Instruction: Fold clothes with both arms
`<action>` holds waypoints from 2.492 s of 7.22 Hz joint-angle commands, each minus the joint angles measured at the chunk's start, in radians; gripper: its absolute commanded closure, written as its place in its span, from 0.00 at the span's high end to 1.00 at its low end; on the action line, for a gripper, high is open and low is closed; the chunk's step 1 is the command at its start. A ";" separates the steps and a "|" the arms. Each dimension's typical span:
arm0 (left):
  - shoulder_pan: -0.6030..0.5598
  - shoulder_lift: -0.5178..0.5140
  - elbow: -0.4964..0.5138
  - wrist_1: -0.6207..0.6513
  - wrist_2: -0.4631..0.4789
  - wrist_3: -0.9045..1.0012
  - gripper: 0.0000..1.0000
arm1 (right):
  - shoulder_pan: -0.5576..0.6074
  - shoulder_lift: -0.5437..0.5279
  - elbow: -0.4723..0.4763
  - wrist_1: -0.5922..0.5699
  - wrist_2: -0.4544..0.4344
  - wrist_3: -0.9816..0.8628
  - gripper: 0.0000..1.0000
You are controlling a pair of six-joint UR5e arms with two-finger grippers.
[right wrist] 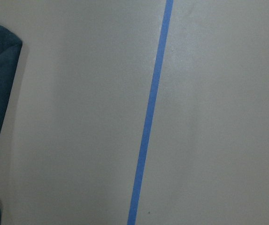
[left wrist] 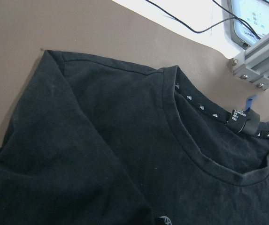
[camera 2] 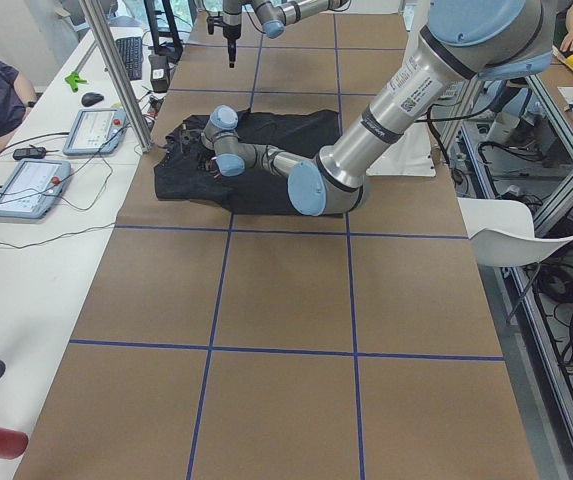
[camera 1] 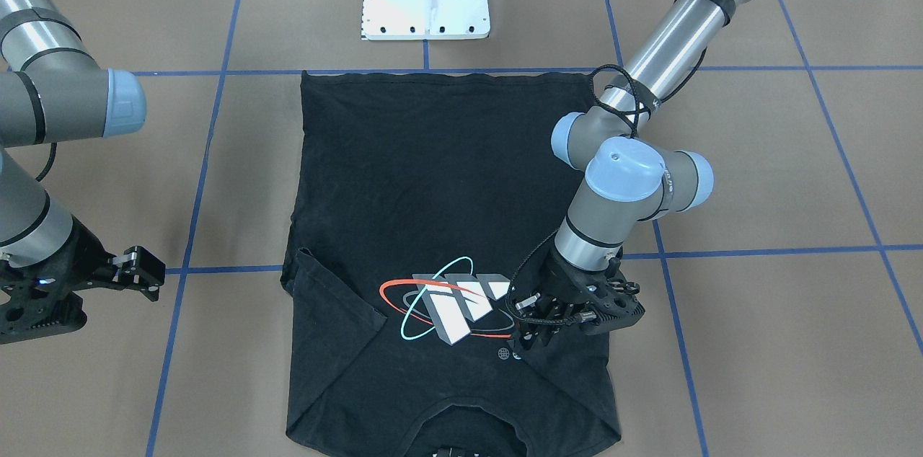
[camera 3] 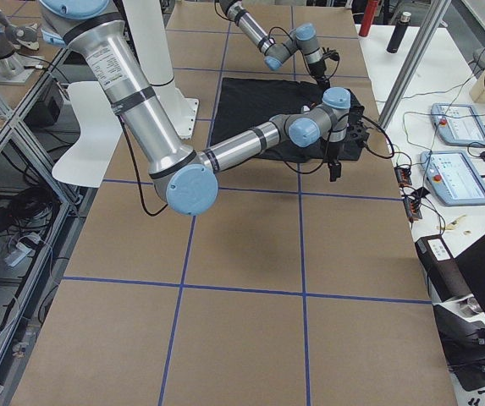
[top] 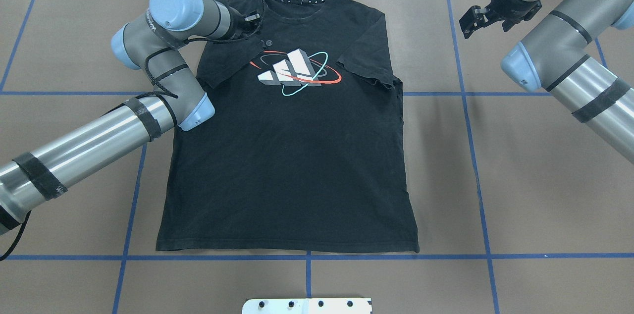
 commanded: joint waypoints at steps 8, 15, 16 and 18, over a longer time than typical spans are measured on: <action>0.119 0.625 -0.839 0.180 -0.190 0.158 1.00 | -0.290 -0.427 0.632 -0.002 -0.089 0.519 1.00; 0.482 0.843 -1.092 0.427 0.053 -0.021 1.00 | -0.660 -0.609 0.851 0.000 -0.342 0.780 1.00; 0.486 0.868 -1.092 0.424 0.053 -0.015 1.00 | -0.675 -0.609 0.853 0.000 -0.364 0.792 1.00; 0.493 0.886 -1.089 0.422 0.053 -0.007 0.99 | -0.677 -0.607 0.854 0.000 -0.364 0.792 1.00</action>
